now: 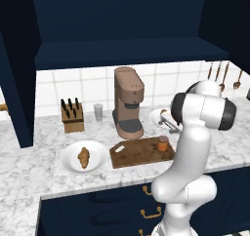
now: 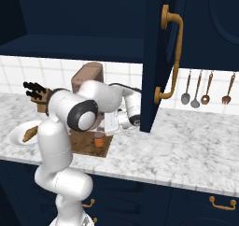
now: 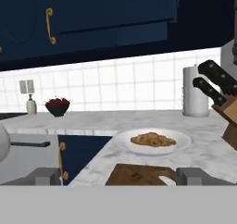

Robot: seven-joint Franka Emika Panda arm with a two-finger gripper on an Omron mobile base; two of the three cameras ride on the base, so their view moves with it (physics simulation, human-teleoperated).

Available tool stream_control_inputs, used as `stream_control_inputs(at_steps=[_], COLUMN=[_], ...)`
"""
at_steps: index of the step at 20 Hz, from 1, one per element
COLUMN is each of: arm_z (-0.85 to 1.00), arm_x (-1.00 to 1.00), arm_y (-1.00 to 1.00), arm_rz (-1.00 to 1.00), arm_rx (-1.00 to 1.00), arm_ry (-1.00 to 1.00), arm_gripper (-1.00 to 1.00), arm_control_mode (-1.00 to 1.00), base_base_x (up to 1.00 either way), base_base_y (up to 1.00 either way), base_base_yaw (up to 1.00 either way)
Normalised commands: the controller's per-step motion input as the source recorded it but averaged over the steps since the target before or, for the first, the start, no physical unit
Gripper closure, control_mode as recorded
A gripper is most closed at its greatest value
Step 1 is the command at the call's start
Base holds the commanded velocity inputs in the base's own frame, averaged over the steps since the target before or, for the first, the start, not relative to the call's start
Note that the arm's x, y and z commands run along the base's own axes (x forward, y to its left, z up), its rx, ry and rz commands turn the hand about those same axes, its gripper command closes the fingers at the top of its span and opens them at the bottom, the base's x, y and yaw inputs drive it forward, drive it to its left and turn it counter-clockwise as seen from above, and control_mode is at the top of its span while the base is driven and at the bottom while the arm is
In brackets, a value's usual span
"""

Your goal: From the different types of pastries on the counter, select a croissant and place it on the cutting board. Then retrieve a jar of jam from the cabinet and place it alongside the croissant on the cutting board.

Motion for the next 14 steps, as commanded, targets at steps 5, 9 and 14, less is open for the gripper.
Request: stream_control_inputs(at_steps=[5, 9, 14], arm_z=[0.27, 0.24, 0.13], arm_x=[-0.06, -0.03, -0.03], arm_y=[0.53, 0.13, 0.02], arm_rz=[-0.10, 0.00, 0.07], arm_rx=[-0.33, -0.33, -0.24], arm_ry=[-0.18, -0.22, -0.15], arm_gripper=[-1.00, -1.00, -1.00], arm_control_mode=[-1.00, -1.00, -1.00], base_base_x=[0.00, 0.00, 0.00], base_base_y=[0.00, 0.00, 0.00], base_base_yaw=[0.00, 0.00, 0.00])
